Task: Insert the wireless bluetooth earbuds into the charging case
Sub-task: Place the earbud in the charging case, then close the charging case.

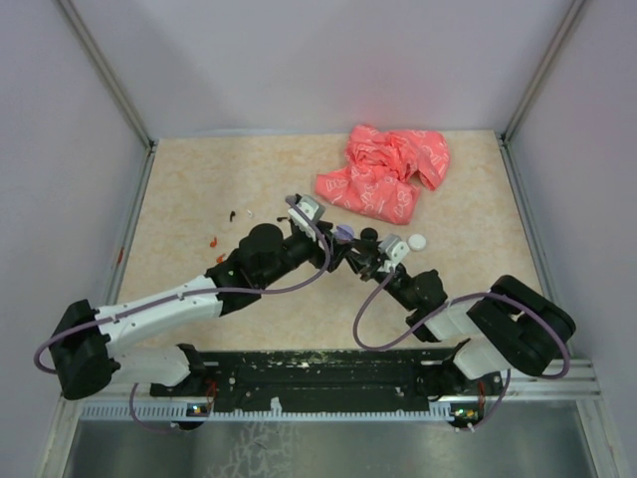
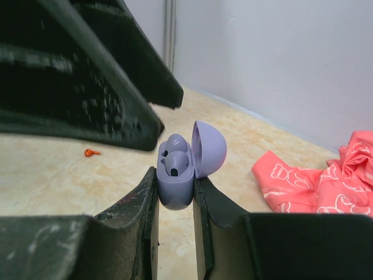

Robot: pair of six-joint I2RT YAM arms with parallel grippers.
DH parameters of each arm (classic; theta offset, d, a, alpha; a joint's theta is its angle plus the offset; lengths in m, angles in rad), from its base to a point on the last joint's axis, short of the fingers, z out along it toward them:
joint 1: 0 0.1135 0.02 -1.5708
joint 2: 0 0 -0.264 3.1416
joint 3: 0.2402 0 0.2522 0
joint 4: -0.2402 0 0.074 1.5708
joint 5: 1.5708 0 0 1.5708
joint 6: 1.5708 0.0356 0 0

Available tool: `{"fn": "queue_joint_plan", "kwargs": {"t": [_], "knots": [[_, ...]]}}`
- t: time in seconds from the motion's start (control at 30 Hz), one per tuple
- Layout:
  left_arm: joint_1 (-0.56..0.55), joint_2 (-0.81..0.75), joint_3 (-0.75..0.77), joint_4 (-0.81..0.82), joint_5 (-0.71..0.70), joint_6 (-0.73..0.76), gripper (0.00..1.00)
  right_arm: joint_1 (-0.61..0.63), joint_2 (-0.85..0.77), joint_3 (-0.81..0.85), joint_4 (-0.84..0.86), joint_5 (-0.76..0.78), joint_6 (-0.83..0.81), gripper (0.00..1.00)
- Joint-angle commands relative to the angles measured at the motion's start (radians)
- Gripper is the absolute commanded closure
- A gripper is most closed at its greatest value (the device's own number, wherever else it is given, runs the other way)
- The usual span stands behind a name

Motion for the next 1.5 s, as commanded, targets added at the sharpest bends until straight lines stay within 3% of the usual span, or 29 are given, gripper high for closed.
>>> {"fn": "queue_joint_plan", "kwargs": {"t": [0.0,0.27,0.53,0.63,1.0,1.47], "knots": [[-0.001,-0.066,0.074,-0.111,0.025,0.011,0.25,-0.006,-0.057,-0.017,0.108,-0.046,0.033,1.0],[0.043,-0.098,0.156,-0.299,0.224,-0.005,0.06,-0.039,-0.21,-0.023,-0.091,-0.176,0.062,1.0],[0.203,-0.114,0.141,-0.279,0.592,-0.115,0.02,-0.055,-0.392,0.034,-0.383,-0.308,0.058,1.0],[0.223,-0.11,0.141,-0.265,0.668,-0.132,0.0,-0.057,-0.422,0.057,-0.446,-0.352,0.059,1.0],[0.237,-0.033,0.135,-0.199,0.859,-0.162,0.0,-0.074,-0.403,0.08,-0.355,-0.445,0.156,1.0],[0.241,-0.042,0.134,-0.183,0.946,-0.158,0.08,-0.105,-0.336,0.077,-0.268,-0.48,0.268,1.0]]}}
